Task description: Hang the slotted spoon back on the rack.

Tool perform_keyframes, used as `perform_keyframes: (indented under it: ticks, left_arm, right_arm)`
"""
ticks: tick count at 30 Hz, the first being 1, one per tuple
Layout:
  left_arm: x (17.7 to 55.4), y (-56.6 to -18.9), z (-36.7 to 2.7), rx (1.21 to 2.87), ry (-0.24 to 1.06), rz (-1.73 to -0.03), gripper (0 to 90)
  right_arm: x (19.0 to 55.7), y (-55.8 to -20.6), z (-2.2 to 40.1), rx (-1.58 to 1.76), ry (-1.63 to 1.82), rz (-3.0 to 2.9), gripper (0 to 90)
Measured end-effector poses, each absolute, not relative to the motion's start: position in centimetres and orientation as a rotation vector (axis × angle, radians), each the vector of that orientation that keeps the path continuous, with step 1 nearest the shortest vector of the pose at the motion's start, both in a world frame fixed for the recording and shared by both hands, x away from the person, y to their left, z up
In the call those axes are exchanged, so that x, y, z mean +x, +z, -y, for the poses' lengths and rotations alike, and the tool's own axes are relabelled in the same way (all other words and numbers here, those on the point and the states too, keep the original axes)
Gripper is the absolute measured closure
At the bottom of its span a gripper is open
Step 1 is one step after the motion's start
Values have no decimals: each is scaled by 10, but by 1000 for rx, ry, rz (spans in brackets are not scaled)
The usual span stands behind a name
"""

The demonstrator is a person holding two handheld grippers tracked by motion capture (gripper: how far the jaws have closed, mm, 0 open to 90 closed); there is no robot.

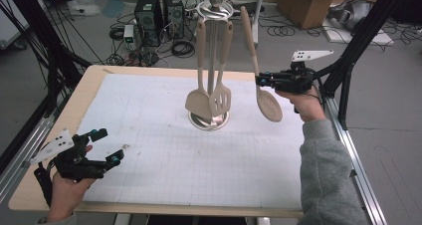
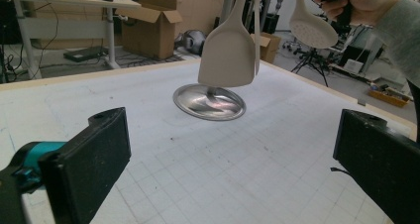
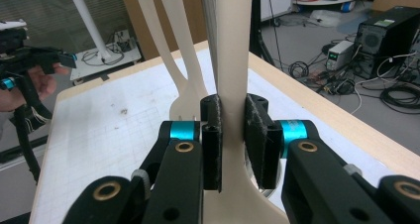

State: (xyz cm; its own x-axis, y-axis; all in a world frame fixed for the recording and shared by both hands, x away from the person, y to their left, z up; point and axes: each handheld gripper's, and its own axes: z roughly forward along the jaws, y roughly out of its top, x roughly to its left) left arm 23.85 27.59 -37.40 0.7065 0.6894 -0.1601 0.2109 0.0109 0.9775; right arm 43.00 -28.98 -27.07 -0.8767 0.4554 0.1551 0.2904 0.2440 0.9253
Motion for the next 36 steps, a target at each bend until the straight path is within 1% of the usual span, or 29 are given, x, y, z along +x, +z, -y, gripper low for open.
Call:
perform_keyframes:
  ticks: [20, 36]
  left_arm:
    - [238, -374, -274, 1555, 441, -759, 18]
    - [237, -373, -276, 1552, 444, -765, 18]
  right_arm:
    - [436, -270, 272, 730, 1603, -2365, 783]
    - [441, -273, 262, 731, 1602, -2379, 783]
